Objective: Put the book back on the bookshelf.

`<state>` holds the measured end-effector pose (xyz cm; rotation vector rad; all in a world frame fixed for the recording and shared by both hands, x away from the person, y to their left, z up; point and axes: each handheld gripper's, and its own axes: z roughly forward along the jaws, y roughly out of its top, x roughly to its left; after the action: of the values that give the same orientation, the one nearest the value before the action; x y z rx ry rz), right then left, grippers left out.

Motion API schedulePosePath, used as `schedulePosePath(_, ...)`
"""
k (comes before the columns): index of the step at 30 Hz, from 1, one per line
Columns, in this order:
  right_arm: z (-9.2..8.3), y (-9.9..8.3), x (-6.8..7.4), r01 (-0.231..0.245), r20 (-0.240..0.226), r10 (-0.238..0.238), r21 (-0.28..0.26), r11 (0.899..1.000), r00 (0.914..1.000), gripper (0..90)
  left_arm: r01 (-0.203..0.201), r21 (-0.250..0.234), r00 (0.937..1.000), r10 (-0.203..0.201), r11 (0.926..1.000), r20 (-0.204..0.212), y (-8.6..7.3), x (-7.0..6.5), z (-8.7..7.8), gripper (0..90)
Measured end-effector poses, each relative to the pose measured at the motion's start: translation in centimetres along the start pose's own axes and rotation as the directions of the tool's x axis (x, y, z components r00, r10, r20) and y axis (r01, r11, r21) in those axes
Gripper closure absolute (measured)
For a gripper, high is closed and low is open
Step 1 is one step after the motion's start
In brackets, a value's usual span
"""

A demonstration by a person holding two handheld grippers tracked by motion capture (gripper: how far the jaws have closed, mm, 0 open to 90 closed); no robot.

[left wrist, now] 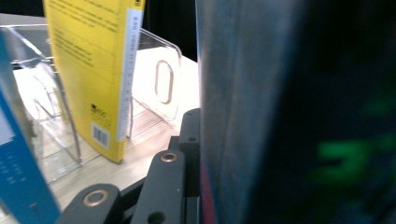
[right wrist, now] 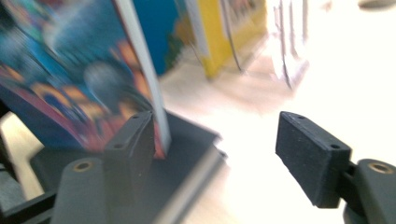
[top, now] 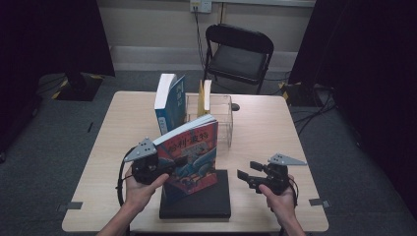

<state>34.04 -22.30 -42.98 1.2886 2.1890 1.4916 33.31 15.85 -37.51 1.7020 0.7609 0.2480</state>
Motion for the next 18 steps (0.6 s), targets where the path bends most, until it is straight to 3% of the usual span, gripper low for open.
schedulePosePath(7, 0.0, -1.9, -1.8, 0.020, 0.110, -0.031, 0.105, 0.994, 0.9935, 23.4, 0.005, 0.001, 0.9990, -0.005, 1.0000, -0.045, 0.2, 0.4, -0.5, 74.7)
schedulePosePath(10, 0.2, -2.6, -2.9, 0.003, 0.165, -0.025, 0.134, 0.991, 0.9860, 20.9, 0.007, -0.006, 0.9978, -0.007, 1.0000, -0.065, 0.3, 0.6, -0.7, 74.7)
schedulePosePath(12, 0.5, -3.0, -3.5, -0.007, 0.178, -0.022, 0.163, 0.987, 0.9838, 19.5, 0.010, -0.009, 0.9970, -0.011, 0.9999, -0.077, 0.4, 0.8, -0.9, 74.8)
schedulePosePath(18, 1.2, -3.5, -4.3, 0.004, 0.246, -0.057, 0.211, 0.977, 0.9675, 18.9, 0.005, -0.024, 0.9917, -0.008, 0.9997, -0.128, 0.5, 1.0, -1.1, 74.8)
